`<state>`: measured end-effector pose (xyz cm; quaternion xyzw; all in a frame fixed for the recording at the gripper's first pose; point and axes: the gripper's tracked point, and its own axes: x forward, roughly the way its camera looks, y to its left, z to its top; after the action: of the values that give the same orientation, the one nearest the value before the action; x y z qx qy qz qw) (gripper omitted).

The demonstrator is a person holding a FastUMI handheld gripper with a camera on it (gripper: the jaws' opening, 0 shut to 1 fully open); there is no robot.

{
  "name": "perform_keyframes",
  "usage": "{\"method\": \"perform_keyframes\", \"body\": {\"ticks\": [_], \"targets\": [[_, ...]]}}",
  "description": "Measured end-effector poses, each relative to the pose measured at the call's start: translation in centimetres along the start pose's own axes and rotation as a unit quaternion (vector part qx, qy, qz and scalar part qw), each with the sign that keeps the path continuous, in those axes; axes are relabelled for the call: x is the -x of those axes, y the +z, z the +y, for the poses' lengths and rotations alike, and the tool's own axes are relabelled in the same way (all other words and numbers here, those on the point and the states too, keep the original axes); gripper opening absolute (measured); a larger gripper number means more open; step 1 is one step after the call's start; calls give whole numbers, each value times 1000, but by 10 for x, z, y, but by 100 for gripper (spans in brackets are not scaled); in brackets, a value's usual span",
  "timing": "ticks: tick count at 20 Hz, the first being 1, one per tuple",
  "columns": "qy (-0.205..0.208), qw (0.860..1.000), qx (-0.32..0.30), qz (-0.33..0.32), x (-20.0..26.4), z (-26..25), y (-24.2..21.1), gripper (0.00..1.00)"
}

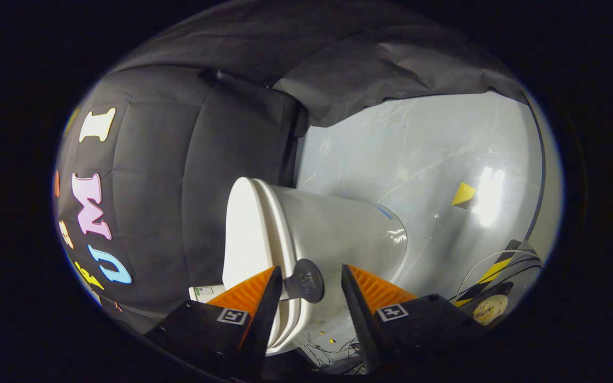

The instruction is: Open the toilet lid.

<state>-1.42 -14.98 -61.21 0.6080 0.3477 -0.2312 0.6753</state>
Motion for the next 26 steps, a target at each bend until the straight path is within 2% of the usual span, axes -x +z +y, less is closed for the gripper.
{"method": "perform_keyframes", "body": {"ticks": [1,3,5,6,7,8,11,15,20,24,26], "targets": [[27,1000,-14,-6,0,8,4,68],[54,998,-29,-15,-3,16,8,42],[79,996,-46,-9,-5,13,0,42],[90,994,-55,-8,9,12,-3,42],[100,992,-74,-26,34,14,16,26],[106,991,-81,-25,1,17,1,10],[117,989,-81,-36,-1,14,3,10],[103,992,-63,-44,-2,15,0,10],[74,996,9,-56,5,29,-1,8],[72,993,50,-75,19,53,-2,7],[63,990,91,-86,29,69,-7,6]]}}
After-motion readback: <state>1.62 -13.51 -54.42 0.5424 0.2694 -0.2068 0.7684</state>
